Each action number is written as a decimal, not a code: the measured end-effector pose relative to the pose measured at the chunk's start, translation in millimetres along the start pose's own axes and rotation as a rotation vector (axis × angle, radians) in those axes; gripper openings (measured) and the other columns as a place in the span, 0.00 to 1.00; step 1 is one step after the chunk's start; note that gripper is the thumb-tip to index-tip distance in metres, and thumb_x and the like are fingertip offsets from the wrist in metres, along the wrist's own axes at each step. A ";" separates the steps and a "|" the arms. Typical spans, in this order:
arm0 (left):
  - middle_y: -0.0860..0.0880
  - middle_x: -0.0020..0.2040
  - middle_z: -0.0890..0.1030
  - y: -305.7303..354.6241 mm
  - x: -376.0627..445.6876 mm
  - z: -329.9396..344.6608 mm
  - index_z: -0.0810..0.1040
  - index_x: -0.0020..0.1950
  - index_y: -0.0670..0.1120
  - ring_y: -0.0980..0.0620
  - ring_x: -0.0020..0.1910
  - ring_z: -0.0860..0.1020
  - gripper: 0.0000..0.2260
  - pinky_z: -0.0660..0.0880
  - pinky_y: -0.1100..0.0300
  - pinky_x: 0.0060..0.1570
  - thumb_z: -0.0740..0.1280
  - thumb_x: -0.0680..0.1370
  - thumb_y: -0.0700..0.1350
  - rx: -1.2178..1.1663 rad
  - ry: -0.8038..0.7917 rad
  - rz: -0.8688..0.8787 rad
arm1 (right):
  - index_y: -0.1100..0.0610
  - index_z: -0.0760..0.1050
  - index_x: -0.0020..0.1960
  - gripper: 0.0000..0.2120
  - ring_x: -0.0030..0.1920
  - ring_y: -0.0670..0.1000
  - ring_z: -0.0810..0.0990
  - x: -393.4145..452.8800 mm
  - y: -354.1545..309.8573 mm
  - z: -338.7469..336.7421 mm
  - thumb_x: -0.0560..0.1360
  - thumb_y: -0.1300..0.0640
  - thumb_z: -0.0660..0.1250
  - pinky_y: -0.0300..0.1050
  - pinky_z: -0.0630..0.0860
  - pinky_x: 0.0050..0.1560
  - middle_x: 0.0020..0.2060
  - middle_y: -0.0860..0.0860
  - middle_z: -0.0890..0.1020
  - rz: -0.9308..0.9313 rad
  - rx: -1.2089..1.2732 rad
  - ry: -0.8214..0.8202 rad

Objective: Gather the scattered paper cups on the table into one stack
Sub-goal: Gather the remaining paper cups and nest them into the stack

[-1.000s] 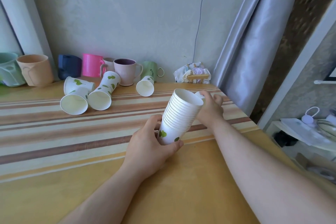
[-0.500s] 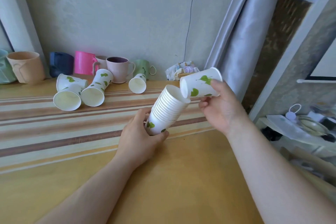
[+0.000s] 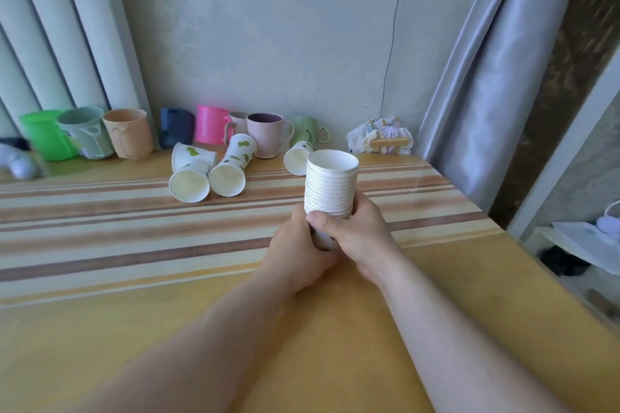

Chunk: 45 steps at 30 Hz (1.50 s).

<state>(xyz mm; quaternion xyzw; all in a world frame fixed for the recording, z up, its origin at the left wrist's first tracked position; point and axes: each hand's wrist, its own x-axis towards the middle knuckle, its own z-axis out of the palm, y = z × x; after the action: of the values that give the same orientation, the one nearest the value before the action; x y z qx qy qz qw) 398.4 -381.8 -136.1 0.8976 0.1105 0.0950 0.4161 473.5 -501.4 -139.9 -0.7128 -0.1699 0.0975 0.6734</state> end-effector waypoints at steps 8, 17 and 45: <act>0.48 0.59 0.80 -47.5 32.7 -98.5 0.83 0.59 0.56 0.47 0.56 0.80 0.12 0.77 0.59 0.48 0.74 0.77 0.46 0.211 0.117 -0.152 | 0.43 0.77 0.59 0.27 0.48 0.40 0.87 -4.1 20.5 8.3 0.68 0.59 0.85 0.37 0.82 0.42 0.50 0.38 0.89 -0.094 -0.091 0.046; 0.39 0.81 0.52 -113.3 71.6 -143.6 0.63 0.83 0.61 0.29 0.73 0.72 0.39 0.72 0.40 0.73 0.77 0.75 0.60 0.505 0.267 -0.279 | 0.39 0.76 0.63 0.30 0.55 0.45 0.87 2.2 31.6 7.2 0.69 0.60 0.85 0.48 0.84 0.52 0.54 0.42 0.88 -0.113 -0.068 0.013; 0.53 0.68 0.81 37.5 28.1 -109.4 0.75 0.76 0.60 0.55 0.63 0.80 0.34 0.76 0.62 0.55 0.75 0.73 0.68 -0.315 0.061 0.185 | 0.36 0.70 0.73 0.36 0.58 0.38 0.84 -9.1 20.6 4.4 0.73 0.58 0.81 0.39 0.83 0.51 0.59 0.34 0.85 -0.125 -0.113 -0.088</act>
<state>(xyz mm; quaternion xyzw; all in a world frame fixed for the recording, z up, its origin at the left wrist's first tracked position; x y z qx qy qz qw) 401.0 -318.1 -35.5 0.8244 0.0238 0.1763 0.5374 465.8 -501.5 -161.5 -0.7326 -0.2487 0.0768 0.6290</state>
